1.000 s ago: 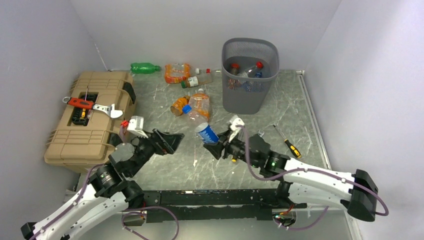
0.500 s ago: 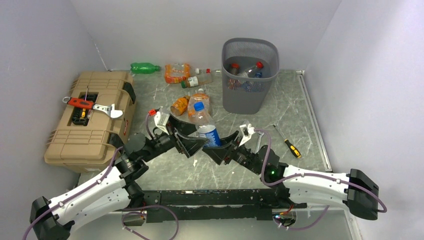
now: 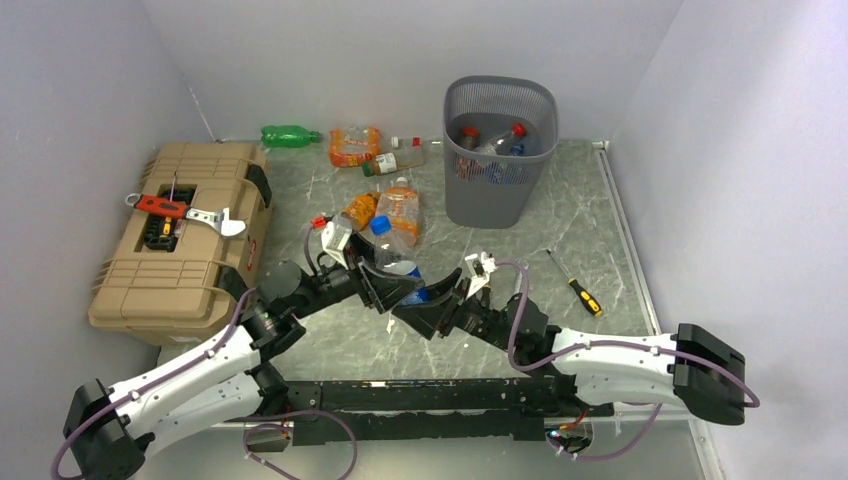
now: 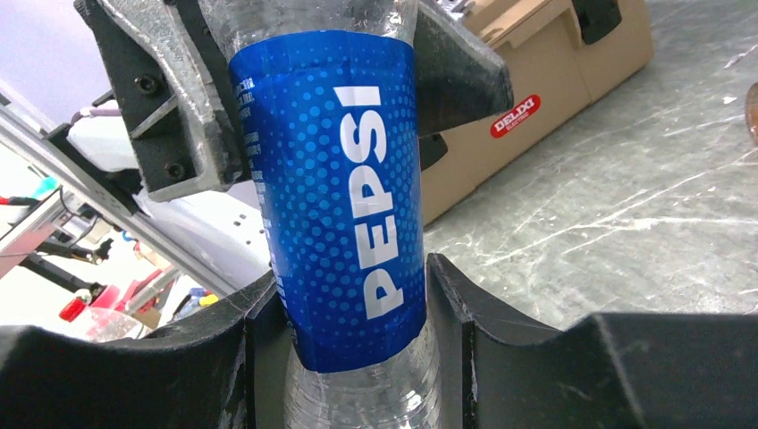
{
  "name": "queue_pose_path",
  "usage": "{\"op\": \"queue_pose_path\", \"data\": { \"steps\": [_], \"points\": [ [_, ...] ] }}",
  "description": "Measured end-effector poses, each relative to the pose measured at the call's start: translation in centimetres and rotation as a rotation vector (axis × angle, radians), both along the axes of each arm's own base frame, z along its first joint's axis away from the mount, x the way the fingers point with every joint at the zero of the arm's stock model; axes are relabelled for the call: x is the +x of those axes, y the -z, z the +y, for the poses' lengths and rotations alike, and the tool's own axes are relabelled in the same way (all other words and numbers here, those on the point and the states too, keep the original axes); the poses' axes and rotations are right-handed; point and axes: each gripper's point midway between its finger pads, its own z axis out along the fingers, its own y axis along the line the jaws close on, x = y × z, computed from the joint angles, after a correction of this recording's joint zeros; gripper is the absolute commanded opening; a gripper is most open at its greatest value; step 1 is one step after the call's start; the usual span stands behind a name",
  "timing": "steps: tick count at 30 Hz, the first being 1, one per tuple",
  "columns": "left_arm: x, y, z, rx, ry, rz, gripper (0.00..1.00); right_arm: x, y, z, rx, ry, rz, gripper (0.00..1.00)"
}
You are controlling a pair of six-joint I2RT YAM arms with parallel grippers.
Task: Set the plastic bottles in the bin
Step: Pick up the plastic bottle at the center of the board.
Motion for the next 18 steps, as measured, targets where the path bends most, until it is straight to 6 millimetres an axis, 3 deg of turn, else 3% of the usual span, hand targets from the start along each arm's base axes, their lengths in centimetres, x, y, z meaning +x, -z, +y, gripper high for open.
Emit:
{"op": "queue_pose_path", "data": {
  "steps": [3, 6, 8, 14, 18],
  "points": [
    [-0.1, -0.2, 0.0, -0.006, 0.008, 0.0, 0.52, -0.2, 0.0, 0.1, -0.001, -0.009, -0.002, 0.52],
    [-0.2, -0.3, 0.0, -0.011, 0.013, 0.004, 0.38, -0.3, -0.1, 0.1, -0.003, -0.011, -0.008, 0.81],
    [-0.3, -0.4, 0.0, -0.013, 0.016, 0.0, 0.35, -0.3, -0.1, 0.1, -0.016, -0.01, -0.002, 0.98],
    [-0.6, -1.4, 1.2, -0.027, -0.022, -0.031, 0.34, -0.1, -0.7, -0.7, -0.091, 0.017, 0.02, 1.0],
    [-0.8, -2.8, 2.4, 0.014, -0.063, -0.075, 0.33, -0.6, -2.1, -2.5, -0.172, 0.026, -0.002, 1.0]
  ]
}}
